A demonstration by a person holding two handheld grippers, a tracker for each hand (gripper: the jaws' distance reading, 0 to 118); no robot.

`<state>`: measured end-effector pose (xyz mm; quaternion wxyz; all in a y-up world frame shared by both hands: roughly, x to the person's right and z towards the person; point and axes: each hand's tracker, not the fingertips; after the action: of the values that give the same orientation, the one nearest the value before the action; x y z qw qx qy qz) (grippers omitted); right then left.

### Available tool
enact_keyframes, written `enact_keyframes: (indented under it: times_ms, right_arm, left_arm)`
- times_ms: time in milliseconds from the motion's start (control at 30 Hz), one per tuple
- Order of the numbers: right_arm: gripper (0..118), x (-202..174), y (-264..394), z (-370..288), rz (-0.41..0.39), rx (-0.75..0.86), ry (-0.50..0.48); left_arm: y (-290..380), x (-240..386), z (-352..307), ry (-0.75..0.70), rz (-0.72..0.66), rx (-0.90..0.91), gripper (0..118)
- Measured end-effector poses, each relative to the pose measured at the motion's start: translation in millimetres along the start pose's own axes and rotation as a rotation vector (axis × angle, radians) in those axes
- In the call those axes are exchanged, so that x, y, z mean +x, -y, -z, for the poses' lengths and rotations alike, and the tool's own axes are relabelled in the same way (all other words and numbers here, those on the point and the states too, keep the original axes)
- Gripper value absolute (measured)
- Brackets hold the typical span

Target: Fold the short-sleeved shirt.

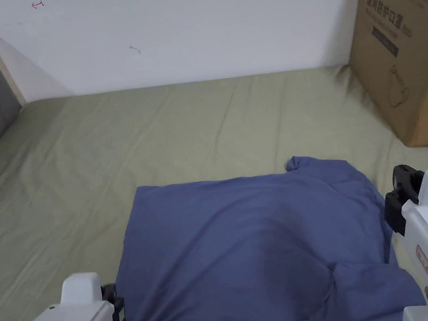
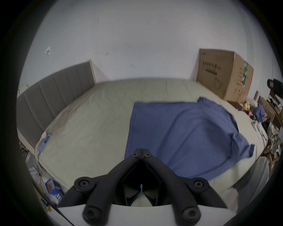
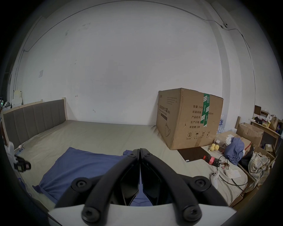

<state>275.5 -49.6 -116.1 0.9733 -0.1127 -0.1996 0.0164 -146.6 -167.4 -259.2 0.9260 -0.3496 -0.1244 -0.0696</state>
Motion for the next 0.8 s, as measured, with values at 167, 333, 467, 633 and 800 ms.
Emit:
enact_keyframes:
  times_ms: [167, 333, 467, 633, 800]
  right_arm:
    - [0, 0.8, 7.6, 3.2, 0.011, -0.031, -0.001]
    - [0, 2.7, 15.7, 3.8, 0.011, -0.063, -0.006]
    - [0, 7.4, 23.0, 2.0, 0.018, -0.084, 0.0]
    - [0, 21.1, 37.3, 1.1, 0.026, -0.145, 0.016]
    - [62, 48.8, 89.3, 19.2, 0.041, -0.44, 0.037]
  left_arm:
    - [37.5, -11.3, 25.1, -0.013, -0.061, -0.185, 83]
    - [58.8, -10.6, 44.0, -0.06, -0.023, -0.249, 101]
    - [65.3, -15.9, 53.7, -0.028, -0.08, -0.267, 42]
    - [68.0, -16.5, 56.6, 0.005, -0.111, -0.264, 1]
    - [60.8, -19.7, 47.7, 0.007, -0.111, -0.227, 1]
